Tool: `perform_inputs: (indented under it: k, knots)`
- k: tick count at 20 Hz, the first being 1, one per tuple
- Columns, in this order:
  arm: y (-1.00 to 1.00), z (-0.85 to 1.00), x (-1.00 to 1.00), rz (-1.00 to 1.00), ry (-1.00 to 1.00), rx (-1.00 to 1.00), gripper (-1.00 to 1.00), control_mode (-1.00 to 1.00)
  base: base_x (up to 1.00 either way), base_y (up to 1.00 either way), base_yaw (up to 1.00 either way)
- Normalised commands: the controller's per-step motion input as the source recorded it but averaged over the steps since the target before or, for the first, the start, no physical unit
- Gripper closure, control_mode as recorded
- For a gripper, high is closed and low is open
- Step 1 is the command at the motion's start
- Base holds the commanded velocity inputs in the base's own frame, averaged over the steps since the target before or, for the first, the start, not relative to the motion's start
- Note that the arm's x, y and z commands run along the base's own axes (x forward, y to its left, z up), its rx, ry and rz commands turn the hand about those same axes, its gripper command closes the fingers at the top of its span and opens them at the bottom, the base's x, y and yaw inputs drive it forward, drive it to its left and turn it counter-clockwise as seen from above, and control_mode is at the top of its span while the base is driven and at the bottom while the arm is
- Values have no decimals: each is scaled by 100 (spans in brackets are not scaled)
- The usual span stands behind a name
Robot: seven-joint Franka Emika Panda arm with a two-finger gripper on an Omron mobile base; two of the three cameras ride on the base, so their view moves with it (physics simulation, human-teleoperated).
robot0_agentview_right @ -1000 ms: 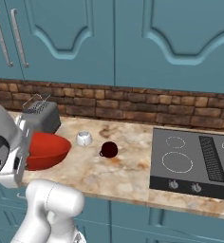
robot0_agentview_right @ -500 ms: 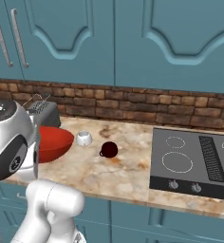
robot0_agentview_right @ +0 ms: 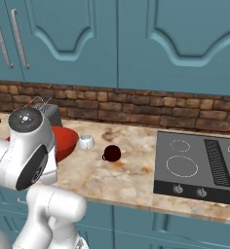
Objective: Clear the mugs and bowl far away from the sink.
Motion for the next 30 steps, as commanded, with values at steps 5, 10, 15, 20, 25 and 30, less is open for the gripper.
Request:
perform_inputs:
  k: [5,10,15,20,25,30]
  knots:
    - [-22,-27,3,18,-2,0,100,-100,0,0,0]
    - [-23,-22,2,18,-2,0,100,-100,0,0,0]
    - [-14,-38,1,19,-27,0,100,-100,0,0,0]
    - [-7,-51,0,22,-37,0,100,-100,0,0,0]
    - [0,-37,11,12,-17,0,100,-100,0,0,0]
    - [-1,-27,42,4,0,0,100,-100,0,0,0]
